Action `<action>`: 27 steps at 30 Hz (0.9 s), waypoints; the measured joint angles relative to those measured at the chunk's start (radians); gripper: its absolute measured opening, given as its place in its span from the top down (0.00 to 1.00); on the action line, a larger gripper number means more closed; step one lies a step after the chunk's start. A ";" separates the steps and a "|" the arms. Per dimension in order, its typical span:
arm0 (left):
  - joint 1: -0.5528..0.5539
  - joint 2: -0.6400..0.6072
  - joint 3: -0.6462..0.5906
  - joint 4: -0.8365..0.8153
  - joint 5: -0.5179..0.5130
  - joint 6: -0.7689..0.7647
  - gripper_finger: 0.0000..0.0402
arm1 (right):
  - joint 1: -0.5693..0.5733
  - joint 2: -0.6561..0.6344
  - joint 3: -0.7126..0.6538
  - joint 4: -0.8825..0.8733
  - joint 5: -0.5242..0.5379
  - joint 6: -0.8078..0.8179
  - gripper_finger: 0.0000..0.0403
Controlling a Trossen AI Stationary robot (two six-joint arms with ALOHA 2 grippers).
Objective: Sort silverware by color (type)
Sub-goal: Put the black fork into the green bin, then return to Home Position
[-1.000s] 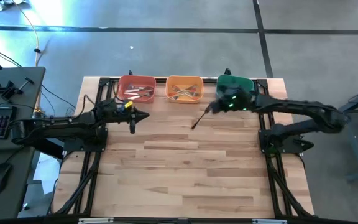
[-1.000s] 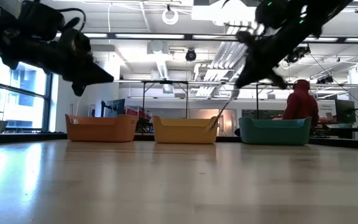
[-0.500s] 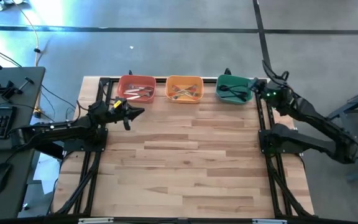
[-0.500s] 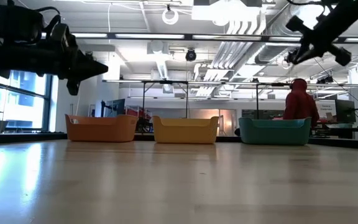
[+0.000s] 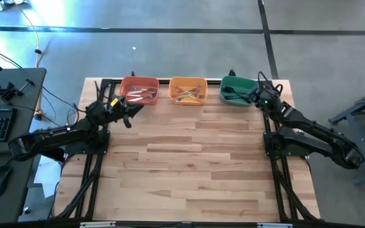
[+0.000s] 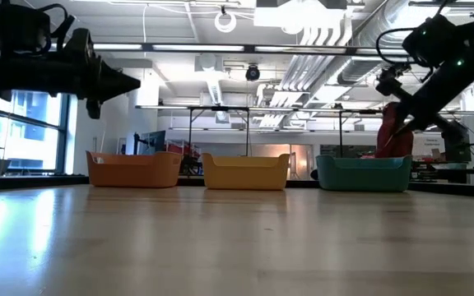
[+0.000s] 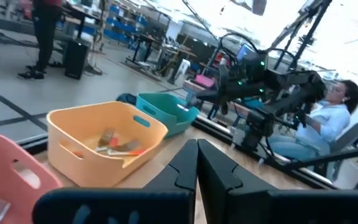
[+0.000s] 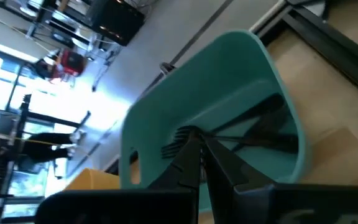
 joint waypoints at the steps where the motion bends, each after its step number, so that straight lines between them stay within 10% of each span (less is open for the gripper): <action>1: 0.008 -0.004 0.000 -0.005 0.000 0.000 1.00 | 0.000 0.006 -0.003 0.000 -0.001 -0.004 1.00; 18: 0.092 -0.008 0.000 -0.101 0.034 -0.002 1.00 | 0.000 0.038 0.039 -0.084 -0.018 -0.069 0.69; 27: 0.090 -0.009 0.000 -0.110 0.106 0.056 1.00 | 0.026 0.038 0.170 -0.120 -0.196 -0.521 0.82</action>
